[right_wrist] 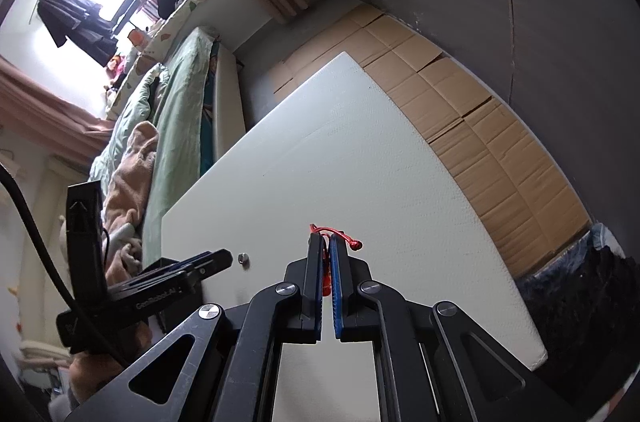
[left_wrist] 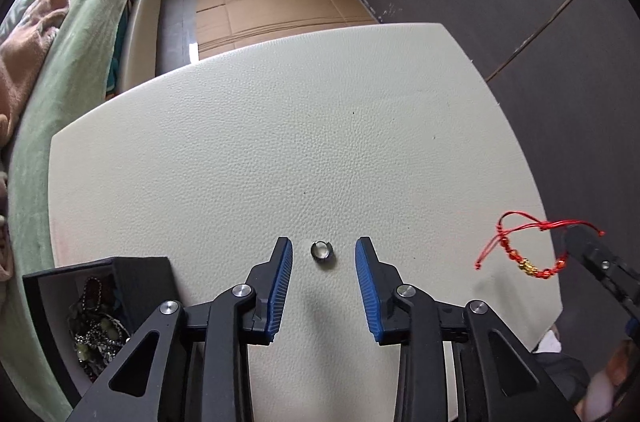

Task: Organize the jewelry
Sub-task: 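Grasp the small silver ring with the left gripper while the right gripper lifts the red bracelet, then drop the silver ring into the box with the left gripper while the right gripper lowers the red bracelet in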

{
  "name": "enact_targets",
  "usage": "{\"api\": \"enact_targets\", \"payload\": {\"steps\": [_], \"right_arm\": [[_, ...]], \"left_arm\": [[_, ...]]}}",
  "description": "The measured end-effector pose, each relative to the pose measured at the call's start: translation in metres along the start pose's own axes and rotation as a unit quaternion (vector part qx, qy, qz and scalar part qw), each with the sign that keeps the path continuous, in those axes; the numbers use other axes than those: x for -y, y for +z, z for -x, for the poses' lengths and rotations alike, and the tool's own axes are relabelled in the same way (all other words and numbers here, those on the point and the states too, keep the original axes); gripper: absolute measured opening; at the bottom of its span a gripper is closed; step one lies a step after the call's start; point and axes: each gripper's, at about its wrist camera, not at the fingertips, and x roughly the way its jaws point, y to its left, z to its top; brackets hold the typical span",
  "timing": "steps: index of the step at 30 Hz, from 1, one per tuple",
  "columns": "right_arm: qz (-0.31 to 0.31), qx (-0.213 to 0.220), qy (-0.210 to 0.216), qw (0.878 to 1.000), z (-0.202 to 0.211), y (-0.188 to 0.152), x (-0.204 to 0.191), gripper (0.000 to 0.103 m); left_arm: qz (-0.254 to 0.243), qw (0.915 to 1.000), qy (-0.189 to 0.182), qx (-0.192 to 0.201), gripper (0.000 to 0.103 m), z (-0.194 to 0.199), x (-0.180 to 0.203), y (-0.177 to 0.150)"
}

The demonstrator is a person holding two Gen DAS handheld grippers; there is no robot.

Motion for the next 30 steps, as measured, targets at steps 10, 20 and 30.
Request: {"api": "enact_targets", "payload": {"steps": [10, 20, 30], "right_arm": [[-0.011, 0.001, 0.016, 1.0, 0.006, 0.001, 0.004, 0.005], [0.007, 0.003, 0.04, 0.999, 0.009, -0.004, -0.025, 0.005], [0.034, 0.009, 0.079, 0.996, -0.003, -0.013, -0.076, 0.005]], "left_arm": [[-0.013, 0.9987, 0.049, -0.007, 0.014, -0.014, 0.008, -0.001], [-0.006, 0.9996, 0.017, 0.023, 0.014, 0.031, -0.016, -0.003], [0.013, 0.9978, -0.001, 0.066, 0.014, 0.089, -0.057, -0.017]]}}
